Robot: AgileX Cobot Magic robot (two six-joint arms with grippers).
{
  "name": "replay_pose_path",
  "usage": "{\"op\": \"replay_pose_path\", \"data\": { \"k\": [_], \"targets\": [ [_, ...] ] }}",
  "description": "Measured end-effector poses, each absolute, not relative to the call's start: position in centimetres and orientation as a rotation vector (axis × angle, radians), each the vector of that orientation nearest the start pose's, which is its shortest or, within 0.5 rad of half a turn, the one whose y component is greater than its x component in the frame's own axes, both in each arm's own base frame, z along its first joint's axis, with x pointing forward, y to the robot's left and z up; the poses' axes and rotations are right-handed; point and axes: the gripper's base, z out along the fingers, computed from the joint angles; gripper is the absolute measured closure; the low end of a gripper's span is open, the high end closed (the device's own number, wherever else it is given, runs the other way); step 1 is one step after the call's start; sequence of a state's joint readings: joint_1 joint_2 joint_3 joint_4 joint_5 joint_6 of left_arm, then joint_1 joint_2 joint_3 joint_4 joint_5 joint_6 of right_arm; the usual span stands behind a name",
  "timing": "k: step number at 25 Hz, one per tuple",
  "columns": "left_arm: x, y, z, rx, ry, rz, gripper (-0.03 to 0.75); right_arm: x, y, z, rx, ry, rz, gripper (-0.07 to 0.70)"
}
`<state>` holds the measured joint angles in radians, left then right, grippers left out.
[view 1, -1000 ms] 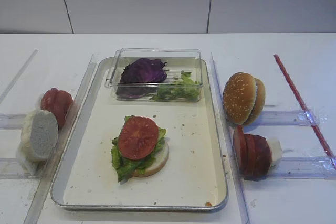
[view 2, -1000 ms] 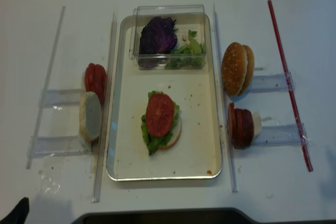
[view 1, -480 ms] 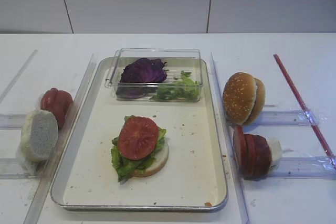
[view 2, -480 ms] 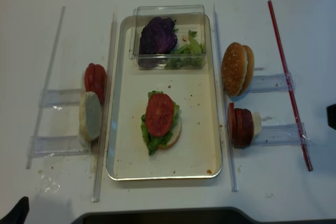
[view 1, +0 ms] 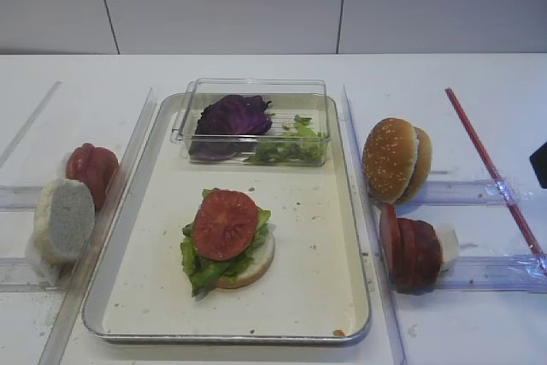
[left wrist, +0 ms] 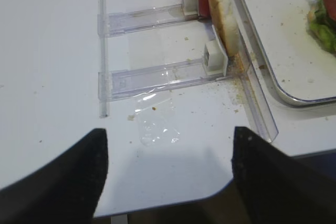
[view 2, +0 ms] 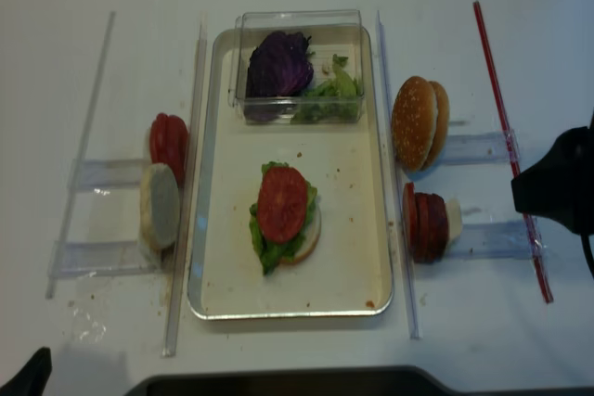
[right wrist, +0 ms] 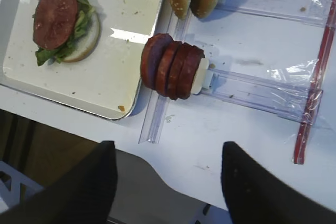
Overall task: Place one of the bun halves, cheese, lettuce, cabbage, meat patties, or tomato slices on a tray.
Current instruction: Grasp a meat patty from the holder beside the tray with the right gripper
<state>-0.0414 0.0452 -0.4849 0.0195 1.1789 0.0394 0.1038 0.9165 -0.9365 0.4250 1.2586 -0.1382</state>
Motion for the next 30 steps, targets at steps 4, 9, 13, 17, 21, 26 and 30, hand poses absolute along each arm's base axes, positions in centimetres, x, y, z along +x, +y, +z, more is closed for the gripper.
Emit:
{"op": "replay_pose_path", "data": {
  "k": [4, 9, 13, 17, 21, 26, 30],
  "targets": [
    [-0.2, 0.2, 26.4, 0.088, 2.221, 0.023, 0.255, 14.5, 5.4, 34.6, -0.281, 2.656, 0.592, 0.178],
    [-0.2, 0.2, 26.4, 0.088, 2.221, 0.023, 0.255, 15.6, 7.2, 35.3, -0.405, 2.669, 0.605, 0.177],
    [-0.2, 0.2, 26.4, 0.088, 2.221, 0.023, 0.255, 16.7, 9.1, 35.2, -0.486, 2.716, 0.561, 0.178],
    [-0.2, 0.2, 26.4, 0.088, 2.221, 0.023, 0.255, 17.7, 11.0, 34.7, -0.536, 2.764, 0.544, 0.206],
    [-0.2, 0.2, 26.4, 0.087, 2.221, 0.023, 0.255, 18.7, 12.4, 33.8, -0.509, 2.831, 0.548, 0.222],
    [-0.2, 0.2, 26.4, 0.086, 2.221, 0.022, 0.255, 19.9, 13.1, 32.7, -0.387, 2.912, 0.543, 0.226],
    [-0.2, 0.2, 26.4, 0.083, 2.221, 0.021, 0.255, 20.7, 13.5, 31.5, -0.357, 2.966, 0.529, 0.248]
  ]
}}
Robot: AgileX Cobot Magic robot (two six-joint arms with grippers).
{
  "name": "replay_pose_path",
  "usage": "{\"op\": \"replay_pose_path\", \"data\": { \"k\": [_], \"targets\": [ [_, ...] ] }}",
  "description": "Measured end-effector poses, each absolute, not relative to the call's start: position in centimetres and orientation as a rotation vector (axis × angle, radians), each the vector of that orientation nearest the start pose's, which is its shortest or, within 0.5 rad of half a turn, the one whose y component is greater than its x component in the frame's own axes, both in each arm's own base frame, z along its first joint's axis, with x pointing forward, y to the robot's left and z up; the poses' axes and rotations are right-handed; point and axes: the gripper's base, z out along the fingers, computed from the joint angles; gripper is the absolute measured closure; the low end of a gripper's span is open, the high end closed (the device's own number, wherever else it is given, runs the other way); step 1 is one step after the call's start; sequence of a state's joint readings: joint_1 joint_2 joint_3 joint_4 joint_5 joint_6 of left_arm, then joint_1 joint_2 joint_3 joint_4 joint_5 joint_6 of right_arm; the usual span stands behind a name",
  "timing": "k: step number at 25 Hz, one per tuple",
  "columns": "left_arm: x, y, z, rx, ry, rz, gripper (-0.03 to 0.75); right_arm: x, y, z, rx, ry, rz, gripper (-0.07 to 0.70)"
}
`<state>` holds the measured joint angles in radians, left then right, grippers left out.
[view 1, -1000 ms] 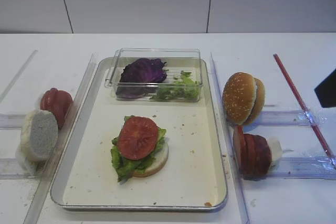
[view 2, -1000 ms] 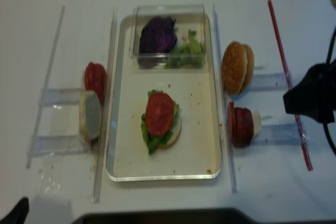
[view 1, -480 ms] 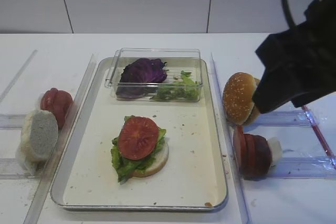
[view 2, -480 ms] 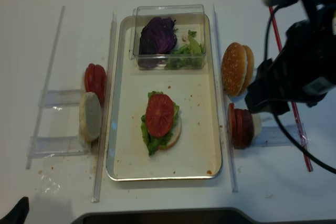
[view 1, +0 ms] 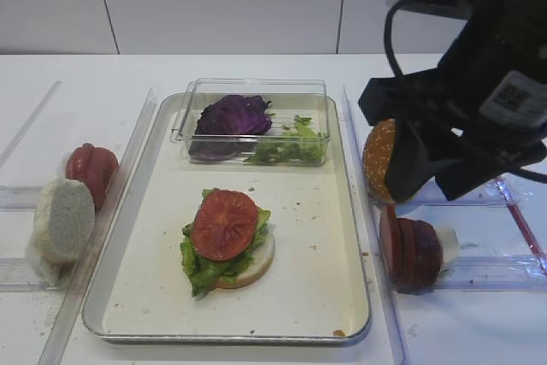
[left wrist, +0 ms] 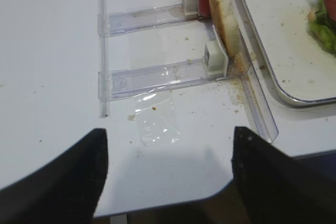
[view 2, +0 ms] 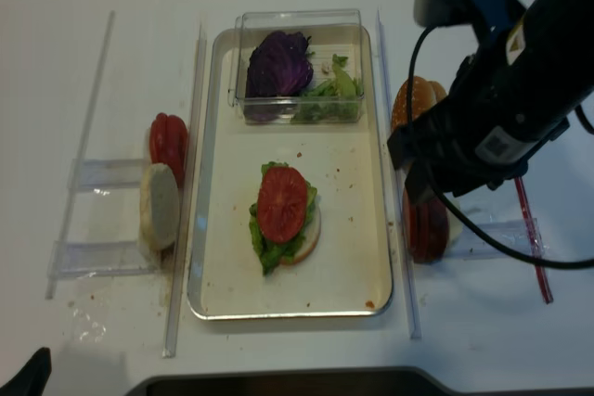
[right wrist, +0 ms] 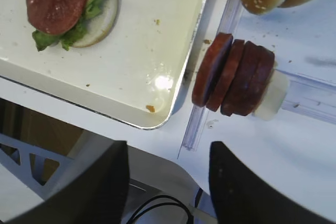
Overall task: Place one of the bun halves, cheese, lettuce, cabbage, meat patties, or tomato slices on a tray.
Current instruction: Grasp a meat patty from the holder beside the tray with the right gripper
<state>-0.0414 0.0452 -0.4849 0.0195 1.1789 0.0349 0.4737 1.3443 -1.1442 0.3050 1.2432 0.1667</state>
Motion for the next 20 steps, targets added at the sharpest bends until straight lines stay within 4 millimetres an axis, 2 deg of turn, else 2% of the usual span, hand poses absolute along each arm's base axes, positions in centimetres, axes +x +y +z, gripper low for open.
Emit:
{"op": "replay_pose_path", "data": {
  "k": [5, 20],
  "targets": [
    [-0.2, 0.2, 26.4, 0.083, 2.221, 0.021, 0.255, 21.7, 14.0, 30.0, -0.313, 3.030, 0.509, 0.290],
    [-0.2, 0.2, 26.4, 0.083, 2.221, 0.021, 0.255, 23.6, 14.8, 26.8, -0.285, 3.139, 0.430, 0.300]
  ]
}}
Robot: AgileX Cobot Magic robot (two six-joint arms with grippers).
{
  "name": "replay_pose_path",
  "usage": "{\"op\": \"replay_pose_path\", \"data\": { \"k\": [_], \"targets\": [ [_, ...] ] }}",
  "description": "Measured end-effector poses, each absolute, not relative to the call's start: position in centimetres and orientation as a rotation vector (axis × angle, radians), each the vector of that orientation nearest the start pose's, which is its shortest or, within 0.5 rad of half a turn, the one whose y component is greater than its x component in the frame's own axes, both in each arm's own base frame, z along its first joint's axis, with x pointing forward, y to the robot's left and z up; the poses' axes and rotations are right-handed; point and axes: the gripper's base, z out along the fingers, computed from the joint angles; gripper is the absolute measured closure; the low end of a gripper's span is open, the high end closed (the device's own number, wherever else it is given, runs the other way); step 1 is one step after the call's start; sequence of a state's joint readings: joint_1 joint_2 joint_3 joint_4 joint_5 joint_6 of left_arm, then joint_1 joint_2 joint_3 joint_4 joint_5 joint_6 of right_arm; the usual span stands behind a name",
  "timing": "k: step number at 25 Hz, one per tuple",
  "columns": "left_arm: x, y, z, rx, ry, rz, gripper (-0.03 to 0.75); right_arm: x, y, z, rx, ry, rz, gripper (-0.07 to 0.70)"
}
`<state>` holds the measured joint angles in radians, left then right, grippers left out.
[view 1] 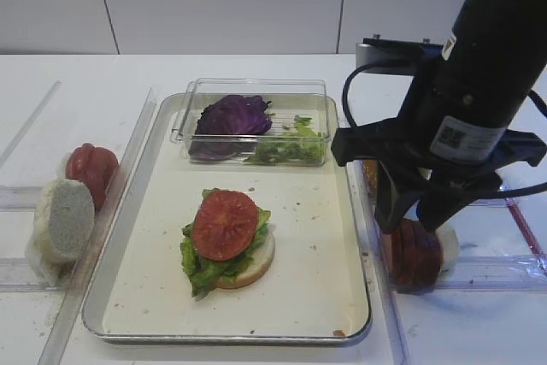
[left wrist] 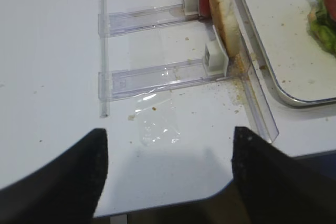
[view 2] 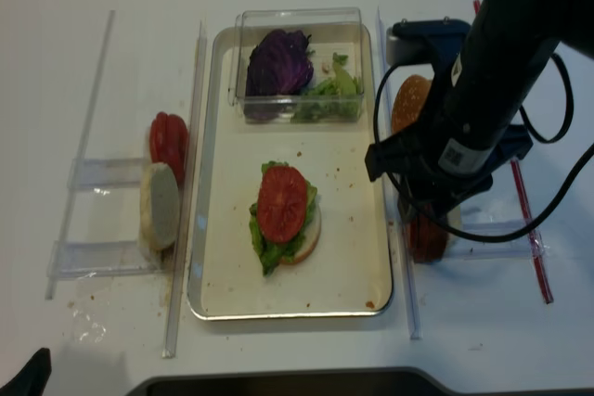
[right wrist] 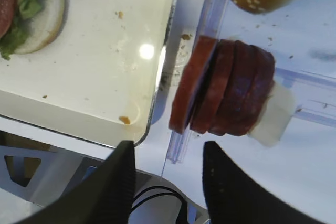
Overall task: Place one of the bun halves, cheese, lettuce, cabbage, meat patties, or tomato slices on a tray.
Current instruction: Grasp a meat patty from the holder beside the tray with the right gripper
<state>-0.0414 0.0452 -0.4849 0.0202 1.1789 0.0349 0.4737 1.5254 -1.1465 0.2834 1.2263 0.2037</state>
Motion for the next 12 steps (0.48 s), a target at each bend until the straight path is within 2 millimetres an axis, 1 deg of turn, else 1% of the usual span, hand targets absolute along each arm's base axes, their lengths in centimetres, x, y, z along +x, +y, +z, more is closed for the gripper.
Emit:
{"op": "replay_pose_path", "data": {
  "k": [7, 12],
  "targets": [
    [-0.2, 0.2, 26.4, 0.083, 2.221, 0.021, 0.255, 24.1, 15.0, 25.9, -0.284, 3.167, 0.406, 0.300],
    [-0.2, 0.2, 26.4, 0.083, 2.221, 0.021, 0.255, 24.7, 15.2, 25.4, -0.267, 3.151, 0.412, 0.300]
  ]
}}
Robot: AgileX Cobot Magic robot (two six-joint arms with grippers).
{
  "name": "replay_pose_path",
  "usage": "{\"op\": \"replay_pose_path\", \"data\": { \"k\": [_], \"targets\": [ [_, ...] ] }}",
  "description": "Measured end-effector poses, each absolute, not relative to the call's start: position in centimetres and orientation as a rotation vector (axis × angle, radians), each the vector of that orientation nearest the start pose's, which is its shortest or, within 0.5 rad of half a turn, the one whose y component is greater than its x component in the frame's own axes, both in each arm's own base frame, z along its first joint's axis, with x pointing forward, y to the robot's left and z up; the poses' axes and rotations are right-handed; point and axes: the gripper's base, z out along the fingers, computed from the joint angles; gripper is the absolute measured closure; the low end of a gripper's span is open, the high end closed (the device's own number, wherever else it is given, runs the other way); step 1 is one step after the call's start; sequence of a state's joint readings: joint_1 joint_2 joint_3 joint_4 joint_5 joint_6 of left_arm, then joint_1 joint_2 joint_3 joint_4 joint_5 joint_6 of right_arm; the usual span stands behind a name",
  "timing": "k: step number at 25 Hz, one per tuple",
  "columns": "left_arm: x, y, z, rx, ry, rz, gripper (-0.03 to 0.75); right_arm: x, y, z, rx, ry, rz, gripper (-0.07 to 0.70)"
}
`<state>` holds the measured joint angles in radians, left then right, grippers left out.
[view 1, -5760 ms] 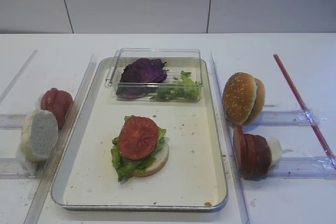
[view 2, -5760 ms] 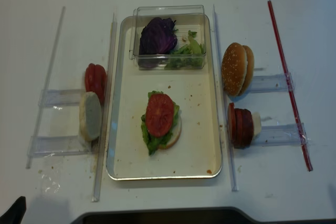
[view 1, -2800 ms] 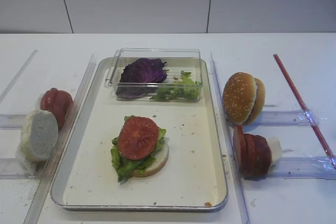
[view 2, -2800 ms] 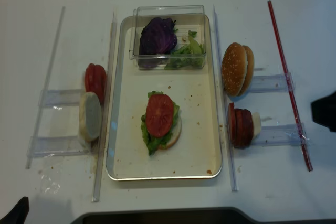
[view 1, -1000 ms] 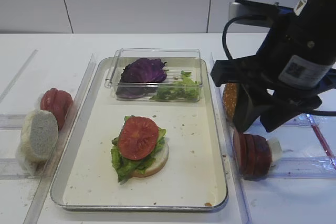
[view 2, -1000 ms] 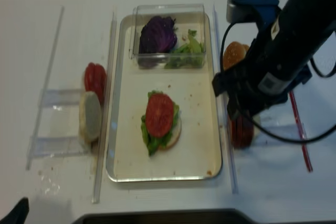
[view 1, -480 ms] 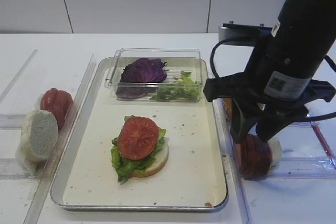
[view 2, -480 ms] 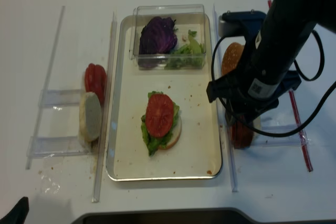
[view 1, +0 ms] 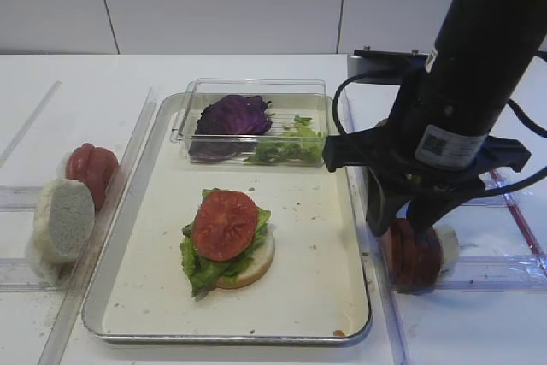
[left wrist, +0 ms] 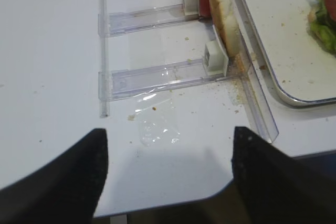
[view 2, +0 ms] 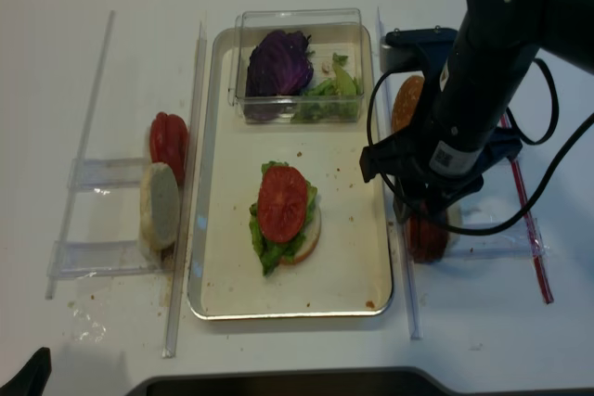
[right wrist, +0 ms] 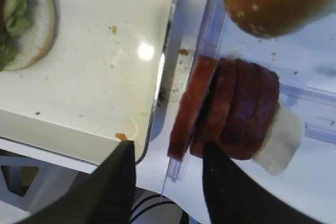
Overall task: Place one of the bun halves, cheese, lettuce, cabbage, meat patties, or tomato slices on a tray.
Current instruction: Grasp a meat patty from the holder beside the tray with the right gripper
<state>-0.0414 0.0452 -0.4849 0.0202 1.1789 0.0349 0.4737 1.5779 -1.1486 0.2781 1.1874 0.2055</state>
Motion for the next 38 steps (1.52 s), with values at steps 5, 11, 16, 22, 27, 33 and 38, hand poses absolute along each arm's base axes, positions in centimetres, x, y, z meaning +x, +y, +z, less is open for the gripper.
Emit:
{"op": "replay_pose_path", "data": {
  "k": [5, 11, 16, 22, 27, 33, 38],
  "targets": [
    [-0.2, 0.2, 26.4, 0.083, 2.221, 0.021, 0.255, 25.0, 15.5, 24.7, -0.254, 3.160, 0.418, 0.301],
    [-0.2, 0.4, 26.4, 0.057, 2.222, 0.037, 0.255, 25.3, 15.6, 24.3, -0.247, 3.157, 0.419, 0.327],
    [-0.2, 0.4, 26.4, 0.056, 2.222, 0.036, 0.255, 25.5, 15.7, 24.3, -0.255, 3.143, 0.422, 0.381],
    [-0.2, 0.4, 26.4, 0.056, 2.222, 0.036, 0.255, 25.6, 15.5, 24.2, -0.271, 3.133, 0.390, 0.392],
    [-0.2, 0.4, 26.4, 0.056, 2.222, 0.036, 0.255, 25.7, 15.5, 24.2, -0.278, 3.126, 0.374, 0.393],
    [-0.2, 0.4, 26.4, 0.054, 2.222, 0.035, 0.255, 25.9, 15.6, 23.7, -0.328, 3.134, 0.374, 0.394],
    [-0.2, 0.4, 26.4, 0.054, 2.222, 0.035, 0.255, 25.9, 15.7, 23.7, -0.354, 3.130, 0.385, 0.434]
  ]
}}
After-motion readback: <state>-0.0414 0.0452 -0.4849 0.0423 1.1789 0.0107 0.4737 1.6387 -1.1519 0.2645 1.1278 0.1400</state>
